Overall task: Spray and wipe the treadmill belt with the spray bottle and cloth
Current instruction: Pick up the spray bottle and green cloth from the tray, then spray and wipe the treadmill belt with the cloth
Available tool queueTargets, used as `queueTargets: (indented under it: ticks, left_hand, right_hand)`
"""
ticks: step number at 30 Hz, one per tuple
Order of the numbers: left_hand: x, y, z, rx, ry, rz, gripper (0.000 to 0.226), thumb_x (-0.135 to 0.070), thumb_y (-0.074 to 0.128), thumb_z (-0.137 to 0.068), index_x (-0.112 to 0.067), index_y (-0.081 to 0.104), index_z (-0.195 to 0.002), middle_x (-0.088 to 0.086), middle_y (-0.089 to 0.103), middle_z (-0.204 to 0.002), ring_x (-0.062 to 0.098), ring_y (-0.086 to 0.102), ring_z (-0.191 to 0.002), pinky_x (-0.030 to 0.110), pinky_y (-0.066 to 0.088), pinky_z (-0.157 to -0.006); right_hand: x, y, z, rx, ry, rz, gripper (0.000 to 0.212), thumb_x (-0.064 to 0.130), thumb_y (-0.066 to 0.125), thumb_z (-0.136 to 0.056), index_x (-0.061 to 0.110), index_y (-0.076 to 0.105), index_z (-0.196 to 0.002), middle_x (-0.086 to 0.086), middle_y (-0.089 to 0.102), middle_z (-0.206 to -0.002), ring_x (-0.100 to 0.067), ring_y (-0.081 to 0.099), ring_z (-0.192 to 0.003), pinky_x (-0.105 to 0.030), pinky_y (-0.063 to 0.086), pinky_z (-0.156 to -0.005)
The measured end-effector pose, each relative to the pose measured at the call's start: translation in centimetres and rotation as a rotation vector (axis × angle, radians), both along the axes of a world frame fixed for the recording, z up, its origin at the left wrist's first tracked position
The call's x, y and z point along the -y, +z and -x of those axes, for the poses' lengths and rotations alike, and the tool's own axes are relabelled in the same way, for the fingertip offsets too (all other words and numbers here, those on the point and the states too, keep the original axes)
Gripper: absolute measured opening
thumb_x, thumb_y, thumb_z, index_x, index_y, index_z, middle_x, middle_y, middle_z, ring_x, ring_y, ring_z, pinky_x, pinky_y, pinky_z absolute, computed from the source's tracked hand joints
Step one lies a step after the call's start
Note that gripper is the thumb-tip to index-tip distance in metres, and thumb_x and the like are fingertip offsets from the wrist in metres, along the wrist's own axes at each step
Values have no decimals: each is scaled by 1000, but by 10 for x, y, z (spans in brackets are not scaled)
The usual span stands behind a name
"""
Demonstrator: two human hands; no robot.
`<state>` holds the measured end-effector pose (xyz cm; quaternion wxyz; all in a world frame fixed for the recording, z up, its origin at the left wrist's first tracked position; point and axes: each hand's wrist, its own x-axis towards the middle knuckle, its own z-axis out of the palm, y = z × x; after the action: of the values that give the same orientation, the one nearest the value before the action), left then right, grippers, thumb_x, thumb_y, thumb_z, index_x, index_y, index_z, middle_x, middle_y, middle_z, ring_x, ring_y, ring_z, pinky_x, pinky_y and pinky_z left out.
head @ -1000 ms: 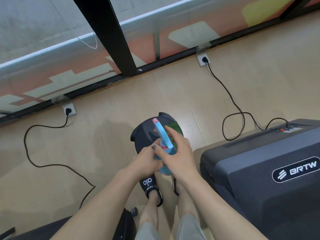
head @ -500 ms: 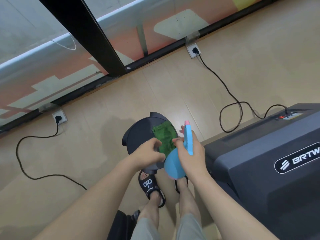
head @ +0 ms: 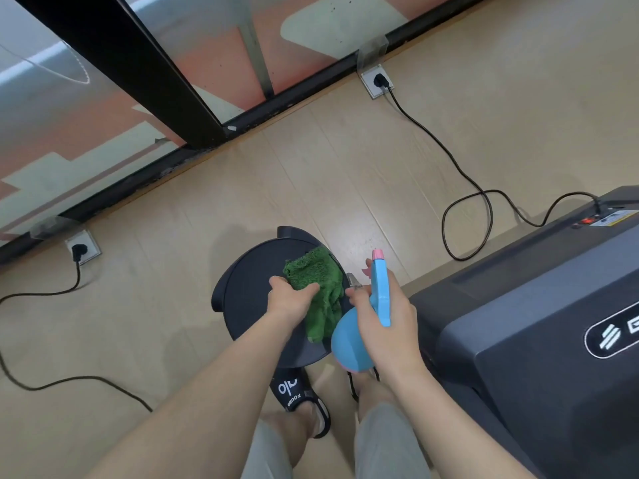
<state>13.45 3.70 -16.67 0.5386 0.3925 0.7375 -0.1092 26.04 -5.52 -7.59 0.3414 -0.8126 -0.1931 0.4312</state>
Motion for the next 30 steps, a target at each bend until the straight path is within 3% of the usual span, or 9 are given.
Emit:
queueTargets:
  ticks: [4,6,8,11,15,18,23,27,30]
  left_hand:
    - [0,-22,-1,-120,-21,-87,31,-31,75,-93,-11,52,-102,12,60,-115,29,56,-97,36,45,-76]
    - [-3,-24,0,-61,42,-89,25,-25,76,-91,-14,53,-87,12,69,-112,31,65,-102,40,56,-85]
    - [-5,-14,-1,35,127,-78,14,-19,75,-91,-12,63,-95,12,74,-112,32,71,-106,49,60,-98]
    - [-3,25,-3,173,72,-127,12,-15,69,-94,-18,64,-105,6,73,-110,27,70,-104,50,60,-98]
    - [3,98,0,226,-264,-349,28,-19,69,-98,-15,42,-103,0,57,-91,20,56,-78,37,51,-65]
    - [8,163,-3,328,-513,-511,29,-12,64,-102,-21,37,-109,-5,53,-89,13,50,-71,36,41,-63]
    - [17,251,-21,525,-836,-495,44,9,52,-85,-15,69,-117,-13,57,-101,-1,53,-102,26,44,-87]
    - [38,302,-41,655,-929,-284,61,-12,67,-74,-29,55,-131,-3,51,-119,5,51,-116,23,46,-94]
    - [62,316,-55,747,-1019,-337,82,-24,75,-75,-25,46,-151,-20,47,-124,4,45,-123,5,39,-97]
  right_hand:
    - [-5,-12,7,-14,-5,-19,23,25,58,-98,45,47,-102,-4,68,-96,-19,65,-85,-28,48,-70]
    - [-5,-12,9,-27,0,-25,25,27,57,-99,49,46,-104,-1,66,-91,-11,63,-79,-19,47,-66]
    - [-3,-6,9,-30,22,-23,24,29,56,-99,48,45,-109,8,60,-82,-2,59,-71,-10,42,-62]
    - [2,10,8,-12,8,-22,15,26,57,-99,37,52,-107,12,60,-83,-4,61,-75,-10,43,-62]
    - [2,65,7,-16,-62,-45,15,29,57,-98,42,50,-93,12,67,-85,3,60,-84,-5,41,-62]
    - [4,117,4,-83,-167,-63,9,38,57,-96,44,50,-94,3,70,-88,-10,65,-85,-14,43,-63]
    - [15,205,-3,-144,-294,-159,10,39,59,-95,35,52,-99,12,59,-84,-2,58,-80,-21,42,-67]
    - [31,242,-6,-81,-401,-205,14,46,58,-91,32,55,-94,6,61,-95,-14,61,-95,-32,48,-80]
    - [47,263,-7,-84,-506,-162,25,51,57,-89,29,54,-99,1,57,-105,-11,61,-91,-34,49,-80]
